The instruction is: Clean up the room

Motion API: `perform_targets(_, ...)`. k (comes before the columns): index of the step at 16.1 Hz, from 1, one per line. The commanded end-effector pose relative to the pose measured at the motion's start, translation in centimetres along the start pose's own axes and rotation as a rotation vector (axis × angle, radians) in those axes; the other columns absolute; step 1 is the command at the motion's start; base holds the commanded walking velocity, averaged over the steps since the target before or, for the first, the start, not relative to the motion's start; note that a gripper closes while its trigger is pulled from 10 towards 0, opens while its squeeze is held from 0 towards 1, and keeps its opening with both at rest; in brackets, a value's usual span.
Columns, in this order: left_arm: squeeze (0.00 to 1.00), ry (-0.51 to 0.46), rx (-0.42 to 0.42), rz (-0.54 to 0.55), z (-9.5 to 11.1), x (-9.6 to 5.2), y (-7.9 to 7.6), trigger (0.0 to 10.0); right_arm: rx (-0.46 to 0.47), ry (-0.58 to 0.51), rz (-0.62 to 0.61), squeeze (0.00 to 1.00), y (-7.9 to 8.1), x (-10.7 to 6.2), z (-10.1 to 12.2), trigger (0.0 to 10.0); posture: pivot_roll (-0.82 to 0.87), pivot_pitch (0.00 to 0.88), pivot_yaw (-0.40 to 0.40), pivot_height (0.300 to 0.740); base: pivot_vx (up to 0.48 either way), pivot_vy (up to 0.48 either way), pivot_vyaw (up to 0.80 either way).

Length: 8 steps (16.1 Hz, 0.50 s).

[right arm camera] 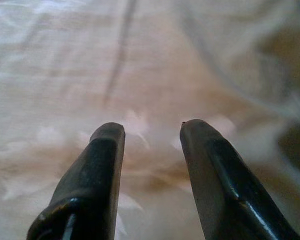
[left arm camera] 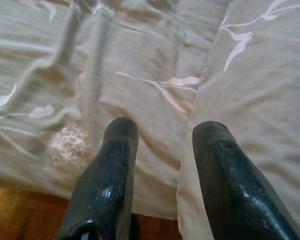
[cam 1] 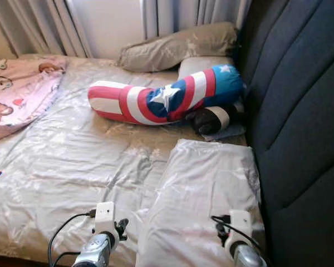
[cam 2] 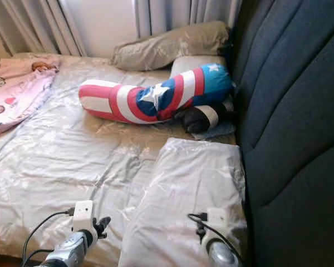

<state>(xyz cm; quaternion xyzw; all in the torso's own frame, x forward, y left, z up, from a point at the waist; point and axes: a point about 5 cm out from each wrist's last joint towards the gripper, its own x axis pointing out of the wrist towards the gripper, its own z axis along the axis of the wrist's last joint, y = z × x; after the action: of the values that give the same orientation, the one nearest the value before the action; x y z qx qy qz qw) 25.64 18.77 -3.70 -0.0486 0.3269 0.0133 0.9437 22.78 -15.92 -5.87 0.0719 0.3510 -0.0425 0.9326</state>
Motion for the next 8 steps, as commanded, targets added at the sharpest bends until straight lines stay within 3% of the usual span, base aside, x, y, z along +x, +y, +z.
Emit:
perform_targets(1,0.00,-0.003,-0.023,0.008,-0.2,-0.1,0.3,10.0,0.040,0.012,-0.041,0.00,-0.7,-0.1,-0.3,10.0,0.00,0.032,0.005,0.740,0.000,0.000,0.00)
perform_targets(8,0.00,-0.007,0.010,-0.005,-0.3,-0.4,1.1,10.0,0.099,0.036,-0.183,0.00,-2.9,-0.6,-1.1,10.0,0.02,0.038,0.044,0.740,0.000,0.000,0.00)
